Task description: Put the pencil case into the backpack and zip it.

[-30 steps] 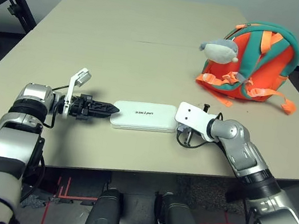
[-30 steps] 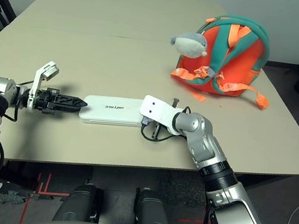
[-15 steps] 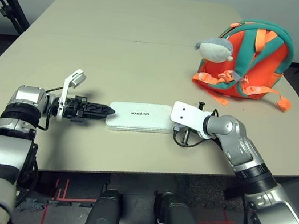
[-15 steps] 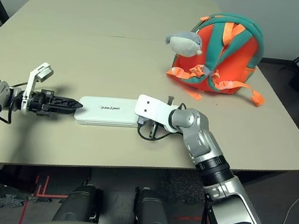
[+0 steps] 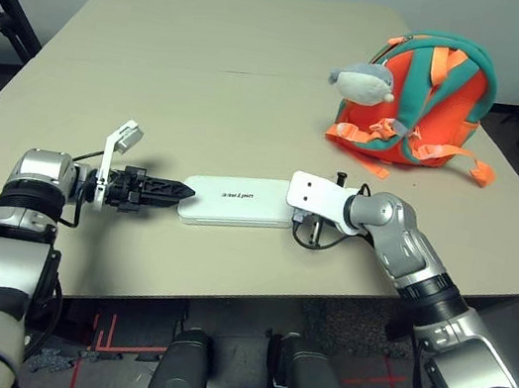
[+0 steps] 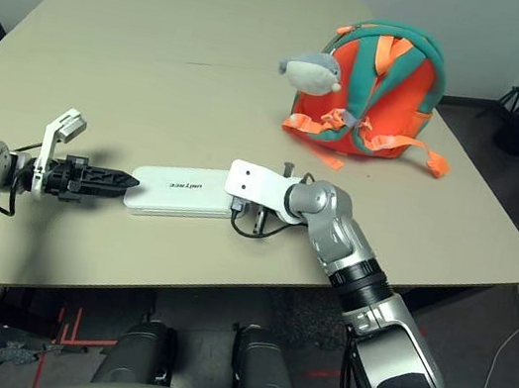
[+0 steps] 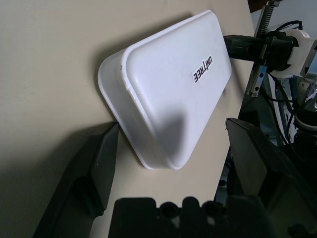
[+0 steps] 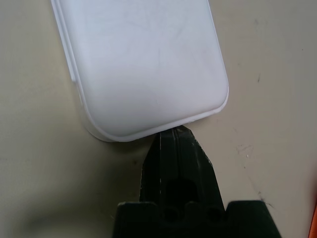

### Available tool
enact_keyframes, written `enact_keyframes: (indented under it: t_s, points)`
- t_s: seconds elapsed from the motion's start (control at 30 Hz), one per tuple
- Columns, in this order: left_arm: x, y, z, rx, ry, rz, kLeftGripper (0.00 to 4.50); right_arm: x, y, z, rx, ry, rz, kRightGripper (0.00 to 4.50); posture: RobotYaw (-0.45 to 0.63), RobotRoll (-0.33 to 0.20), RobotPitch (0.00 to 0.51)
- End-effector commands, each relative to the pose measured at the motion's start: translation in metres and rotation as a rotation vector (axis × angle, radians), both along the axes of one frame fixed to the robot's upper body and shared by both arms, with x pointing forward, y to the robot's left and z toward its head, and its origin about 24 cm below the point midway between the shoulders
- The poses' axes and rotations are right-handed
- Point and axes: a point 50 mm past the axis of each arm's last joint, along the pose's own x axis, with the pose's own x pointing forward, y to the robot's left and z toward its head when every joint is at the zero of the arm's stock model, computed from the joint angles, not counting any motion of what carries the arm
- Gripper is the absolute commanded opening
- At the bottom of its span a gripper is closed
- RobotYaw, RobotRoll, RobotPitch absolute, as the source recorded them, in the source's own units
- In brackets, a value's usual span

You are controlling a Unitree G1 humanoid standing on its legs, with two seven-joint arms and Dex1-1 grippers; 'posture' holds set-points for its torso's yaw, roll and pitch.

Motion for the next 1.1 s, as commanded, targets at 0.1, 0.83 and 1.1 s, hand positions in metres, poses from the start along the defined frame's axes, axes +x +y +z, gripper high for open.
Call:
enact_keyframes:
  t_s: [0.1,0.83,1.1]
  points:
    - [-0.001,-0.021,-0.014,-0.047,0.027,-0.056,4.32,-0.031,0.070,0.006,0.084,0.023,0.346,0.00,0.09,0.000,0.093]
    - [-0.010,-0.001,-0.004,-0.031,0.006,0.006,4.32,-0.005,-0.058,0.017,-0.039,0.022,0.036,0.00,0.11,0.000,0.103]
    - [-0.009,0.000,-0.002,-0.027,0.006,0.006,4.32,-0.011,-0.076,0.018,-0.063,0.037,-0.001,0.00,0.11,0.000,0.101]
